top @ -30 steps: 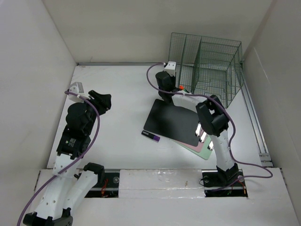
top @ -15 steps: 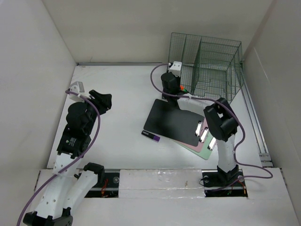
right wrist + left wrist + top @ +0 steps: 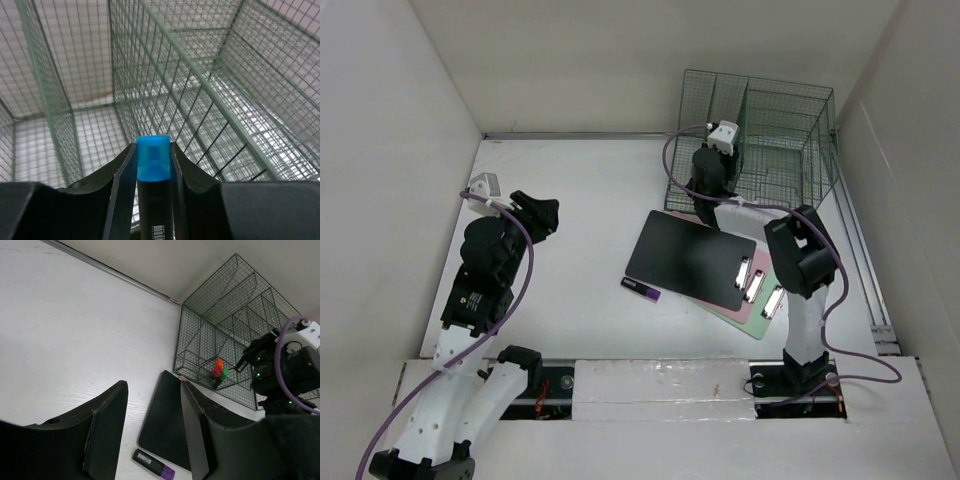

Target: Organize the desk

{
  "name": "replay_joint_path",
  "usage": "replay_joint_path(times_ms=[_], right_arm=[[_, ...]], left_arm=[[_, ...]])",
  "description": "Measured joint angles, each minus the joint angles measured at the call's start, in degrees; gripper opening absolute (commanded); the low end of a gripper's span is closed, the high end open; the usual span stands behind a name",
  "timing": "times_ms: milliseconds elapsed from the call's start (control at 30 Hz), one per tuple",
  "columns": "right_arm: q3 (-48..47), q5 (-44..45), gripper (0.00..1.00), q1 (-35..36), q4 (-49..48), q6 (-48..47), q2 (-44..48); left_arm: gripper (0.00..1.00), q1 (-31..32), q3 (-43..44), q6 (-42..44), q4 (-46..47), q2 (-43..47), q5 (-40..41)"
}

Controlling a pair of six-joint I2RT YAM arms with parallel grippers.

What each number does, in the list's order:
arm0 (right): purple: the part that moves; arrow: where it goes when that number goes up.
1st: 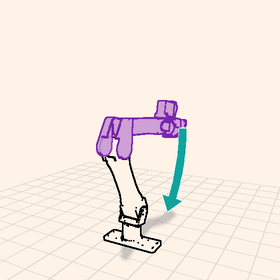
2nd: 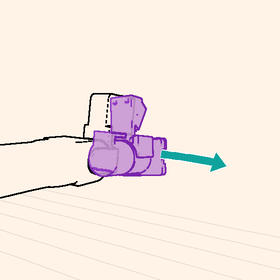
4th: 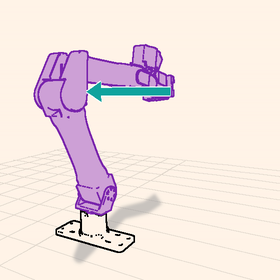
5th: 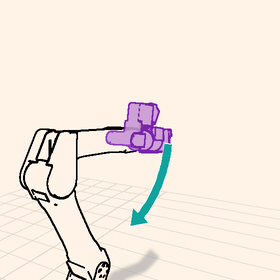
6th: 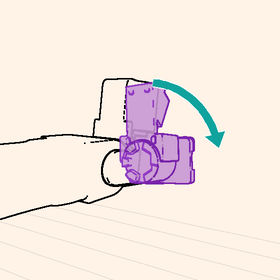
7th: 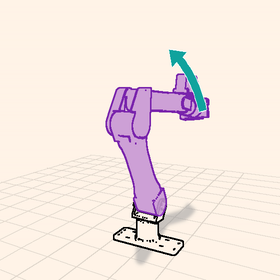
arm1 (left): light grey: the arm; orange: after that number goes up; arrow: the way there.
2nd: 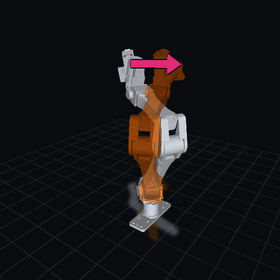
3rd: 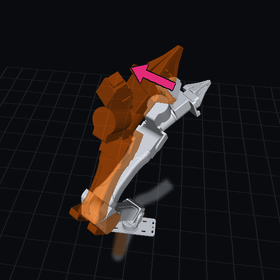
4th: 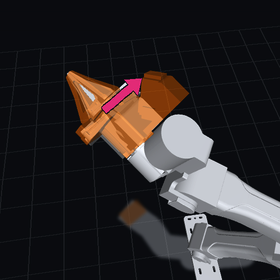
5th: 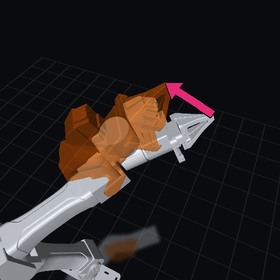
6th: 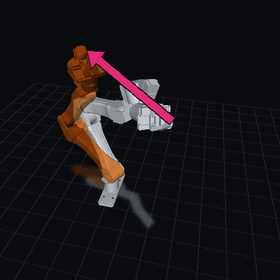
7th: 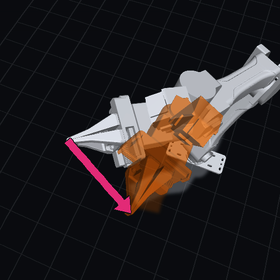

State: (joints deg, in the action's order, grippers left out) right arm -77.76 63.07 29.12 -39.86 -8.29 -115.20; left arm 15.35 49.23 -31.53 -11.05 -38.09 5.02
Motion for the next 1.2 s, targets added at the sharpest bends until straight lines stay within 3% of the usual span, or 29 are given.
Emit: replay_joint_path(times_ms=[233, 633, 1000, 1200], right_arm=[[0.6, 0.3, 0.08, 0.0, -6.0, -8.0, -2.9], [4.3, 1.1, 0.11, 1.6, -14.5, -13.8, -4.9], [4.6, 1.0, 0.23, 1.7, -15.3, -15.6, -5.3], [4.8, 1.0, 0.35, 1.7, -15.8, -15.6, -5.3]], left_arm=[[0.43, 0.0, 0.0, 0.0, 0.2, 0.0, -0.1], [0.43, 0.0, 0.0, 0.0, 0.2, -0.2, -0.1], [0.43, 0.0, 0.0, 0.0, 0.5, -0.2, -0.1], [0.43, 0.0, 0.0, 0.0, 0.5, -0.2, -0.1]])
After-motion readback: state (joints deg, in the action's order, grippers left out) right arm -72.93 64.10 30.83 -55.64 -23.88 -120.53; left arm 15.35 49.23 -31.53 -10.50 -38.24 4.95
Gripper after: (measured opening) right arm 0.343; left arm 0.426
